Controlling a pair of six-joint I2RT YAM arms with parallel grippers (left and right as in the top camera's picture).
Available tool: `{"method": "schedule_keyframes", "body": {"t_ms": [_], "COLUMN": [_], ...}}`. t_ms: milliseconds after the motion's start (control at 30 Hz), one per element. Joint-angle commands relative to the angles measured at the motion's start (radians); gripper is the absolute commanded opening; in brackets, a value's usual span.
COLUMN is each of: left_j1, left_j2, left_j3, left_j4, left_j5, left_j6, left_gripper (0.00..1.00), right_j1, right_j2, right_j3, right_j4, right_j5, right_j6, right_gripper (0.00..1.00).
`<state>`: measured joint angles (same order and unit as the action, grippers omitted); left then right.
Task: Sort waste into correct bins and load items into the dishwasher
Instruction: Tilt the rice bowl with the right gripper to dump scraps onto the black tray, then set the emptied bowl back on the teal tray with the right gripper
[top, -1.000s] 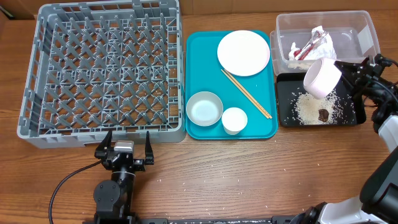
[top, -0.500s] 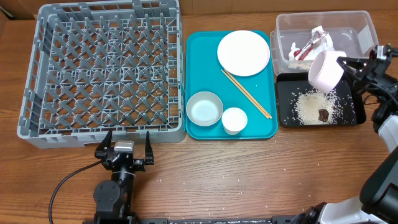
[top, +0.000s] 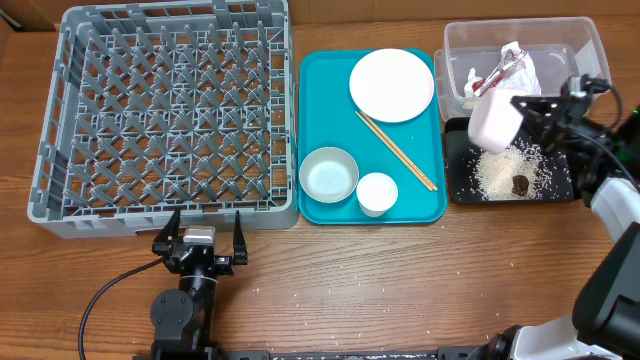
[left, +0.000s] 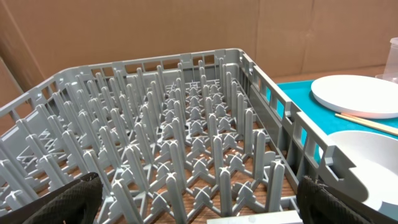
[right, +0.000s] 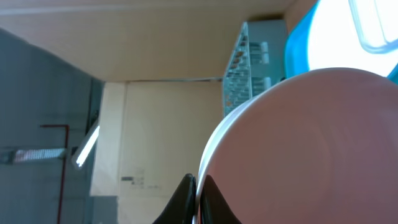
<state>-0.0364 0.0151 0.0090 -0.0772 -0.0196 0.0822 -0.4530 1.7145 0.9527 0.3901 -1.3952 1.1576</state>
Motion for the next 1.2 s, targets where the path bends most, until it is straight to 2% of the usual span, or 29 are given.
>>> {"method": "schedule_keyframes", "body": {"t_ms": [0,200,367,467,600,733,900,1000,1167], "left_j1": [0.01,0.01,0.01,0.01,0.01,0.01,0.01,0.01,0.01], "left_j2": [-0.009,-0.009,-0.009,-0.009,-0.009,-0.009,-0.009,-0.009,-0.009], "left_j3": [-0.004,-0.004,-0.004,-0.004,-0.004,-0.004,-0.004,-0.004,-0.004], "left_j4": [0.003,0.003,0.003,0.003,0.003,0.003,0.003,0.003,0.003], "left_j5": [-0.006,-0.006,-0.006,-0.006,-0.006,-0.006,-0.006,-0.006,-0.006], "left_j6": [0.015,0.015,0.016,0.015,0.016,0.016,0.016,0.015,0.015], "left_gripper": [1.0,1.0,1.0,1.0,1.0,1.0,1.0,1.0,1.0], "right_j1": [0.053,0.132,0.211,0.277,0.375,0.534,0.761,0.849,0.936], "right_j2": [-0.018,-0.044,-0.124,-0.163,-0.176,-0.175,-0.134,-0.089,0.019], "right_j3": [0.002,0.034,0.172,0.291,0.419,0.481,0.498,0.498,0.499], "right_j4": [-0.116,-0.455,-0.881,-1.061,-1.186,-1.213,-1.145,-1.082,-0.976], "right_j5": [0.113,0.319,0.645,0.844,1.041,1.293,1.556,1.633,1.639], "right_j6": [-0.242,-0.486,-0.754,-0.827,-0.852,-0.852,-0.851,-0.856,-0.874], "right_gripper": [0.04,0.04,0.04,0.04,0.04,0.04,0.04,0.04,0.04]}}
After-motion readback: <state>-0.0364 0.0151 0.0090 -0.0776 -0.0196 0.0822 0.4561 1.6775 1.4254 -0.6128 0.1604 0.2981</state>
